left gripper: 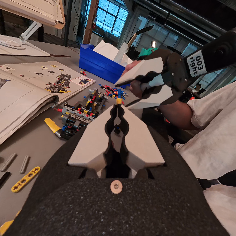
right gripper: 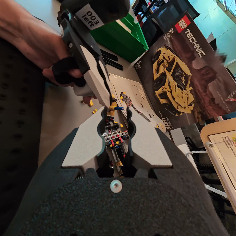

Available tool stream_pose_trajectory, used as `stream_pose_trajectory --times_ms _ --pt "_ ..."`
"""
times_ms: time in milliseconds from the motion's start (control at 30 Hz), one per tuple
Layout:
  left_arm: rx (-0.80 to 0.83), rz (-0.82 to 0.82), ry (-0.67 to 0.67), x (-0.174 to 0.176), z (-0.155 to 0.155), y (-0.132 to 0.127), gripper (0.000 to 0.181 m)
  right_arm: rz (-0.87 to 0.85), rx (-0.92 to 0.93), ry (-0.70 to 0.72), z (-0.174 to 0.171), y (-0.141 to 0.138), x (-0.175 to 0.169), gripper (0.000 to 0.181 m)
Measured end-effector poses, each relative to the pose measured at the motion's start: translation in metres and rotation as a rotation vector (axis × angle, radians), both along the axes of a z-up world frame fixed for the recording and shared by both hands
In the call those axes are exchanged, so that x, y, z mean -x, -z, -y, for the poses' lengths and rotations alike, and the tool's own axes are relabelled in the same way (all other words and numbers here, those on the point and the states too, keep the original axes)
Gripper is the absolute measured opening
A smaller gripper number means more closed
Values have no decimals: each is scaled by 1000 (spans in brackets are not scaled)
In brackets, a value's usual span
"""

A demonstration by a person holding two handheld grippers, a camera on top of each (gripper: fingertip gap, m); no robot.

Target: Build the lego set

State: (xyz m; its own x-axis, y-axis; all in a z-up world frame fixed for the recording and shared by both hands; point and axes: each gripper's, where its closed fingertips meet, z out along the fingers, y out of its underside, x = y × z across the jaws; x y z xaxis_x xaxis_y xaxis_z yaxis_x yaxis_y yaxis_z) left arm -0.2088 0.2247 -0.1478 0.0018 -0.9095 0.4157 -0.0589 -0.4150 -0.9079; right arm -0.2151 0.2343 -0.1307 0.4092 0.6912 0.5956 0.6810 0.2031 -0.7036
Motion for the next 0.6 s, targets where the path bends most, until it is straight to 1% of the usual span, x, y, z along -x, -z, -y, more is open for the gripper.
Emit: stream_pose_trajectory --times_ms 133,367,500,600 --pt "-10 -8 -7 0 -1 1 0 45 -49 1 0 4 2 27" --pt "-52 -34 -24 0 -1 4 0 6 -15 7 1 9 1 26" --pt "-63 -26 -32 1 -1 3 0 -3 -35 24 -1 8 -3 20" --pt "-80 -63 -47 -1 -3 8 0 45 -73 39 -3 13 -4 20"
